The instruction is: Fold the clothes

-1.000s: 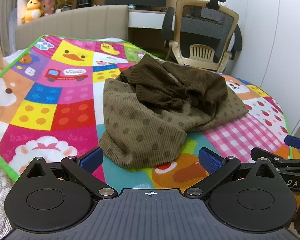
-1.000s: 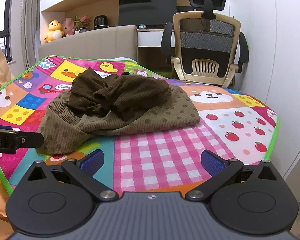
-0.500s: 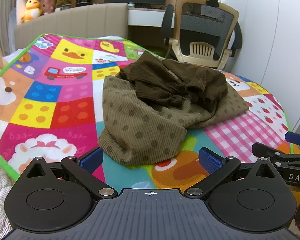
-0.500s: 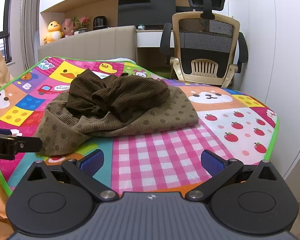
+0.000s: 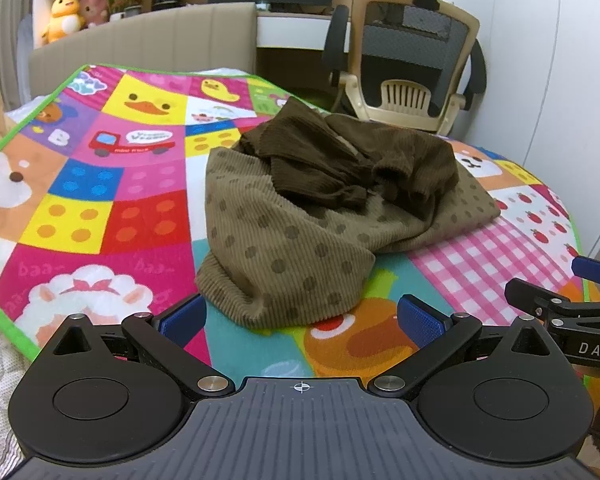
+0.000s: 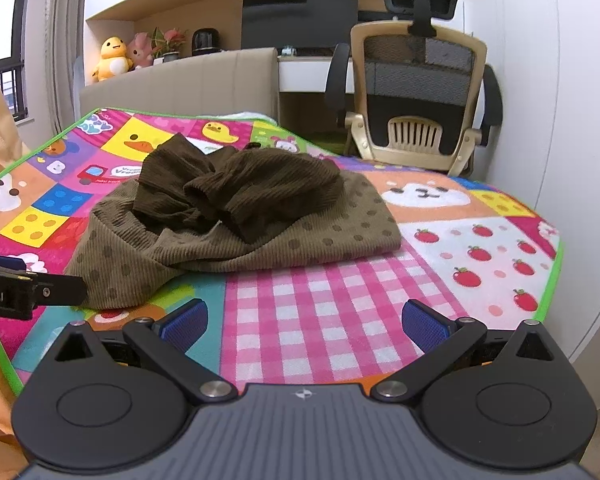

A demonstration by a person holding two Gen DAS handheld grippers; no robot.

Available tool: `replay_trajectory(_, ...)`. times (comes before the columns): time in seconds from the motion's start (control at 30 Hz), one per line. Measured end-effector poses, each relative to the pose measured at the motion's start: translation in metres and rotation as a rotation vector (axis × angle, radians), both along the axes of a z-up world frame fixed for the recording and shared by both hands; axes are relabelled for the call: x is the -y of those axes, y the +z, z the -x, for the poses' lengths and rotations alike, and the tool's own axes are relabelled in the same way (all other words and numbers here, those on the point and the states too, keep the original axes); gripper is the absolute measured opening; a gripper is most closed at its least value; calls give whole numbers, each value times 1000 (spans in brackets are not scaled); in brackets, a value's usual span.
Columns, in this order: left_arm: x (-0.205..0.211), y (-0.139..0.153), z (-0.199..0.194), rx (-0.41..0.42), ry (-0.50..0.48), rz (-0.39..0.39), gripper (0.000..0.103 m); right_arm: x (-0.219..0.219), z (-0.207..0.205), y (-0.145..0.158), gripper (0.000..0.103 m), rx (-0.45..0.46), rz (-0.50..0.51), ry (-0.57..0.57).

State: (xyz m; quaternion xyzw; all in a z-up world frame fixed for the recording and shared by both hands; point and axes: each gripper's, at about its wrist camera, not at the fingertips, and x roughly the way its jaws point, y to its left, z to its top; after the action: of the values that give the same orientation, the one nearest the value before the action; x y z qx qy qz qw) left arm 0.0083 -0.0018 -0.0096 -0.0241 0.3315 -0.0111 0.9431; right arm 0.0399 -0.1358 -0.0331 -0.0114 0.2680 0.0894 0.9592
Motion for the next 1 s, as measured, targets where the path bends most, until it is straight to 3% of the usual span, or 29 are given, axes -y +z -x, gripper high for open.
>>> replay_trajectory(0.17, -13, 3, -27, -51, -33, 58, 103, 21, -47, 5, 103, -115, -92, 28)
replay_trajectory(0.3, -29, 20, -74, -25, -85, 106, 103, 43, -99, 3, 103, -217, -199, 15)
replay_trajectory(0.37, -37, 26, -99, -21, -109, 134, 103, 48, -115, -1, 103, -244, -197, 16)
replay_trajectory(0.53, -52, 17, -141, -81, -156, 211, 103, 56, -129, -18, 103, -319, -225, 17)
replay_trajectory(0.63, -60, 4, -158, -145, -237, 276, 103, 61, -128, -21, 103, -313, -259, 18)
replay_trajectory(0.73, -67, -2, -167, -165, -253, 318, 103, 64, -132, -20, 103, -335, -284, 5)
replay_trajectory(0.8, -72, 4, -167, -117, -246, 297, 103, 63, -134, -19, 103, -352, -287, -16)
replay_trajectory(0.9, -85, 21, -161, 44, -184, 217, 103, 52, -142, -13, 103, -379, -212, 37)
replay_trajectory(1.0, -98, 26, -165, 147, -137, 173, 103, 46, -146, 8, 103, -214, -165, 84)
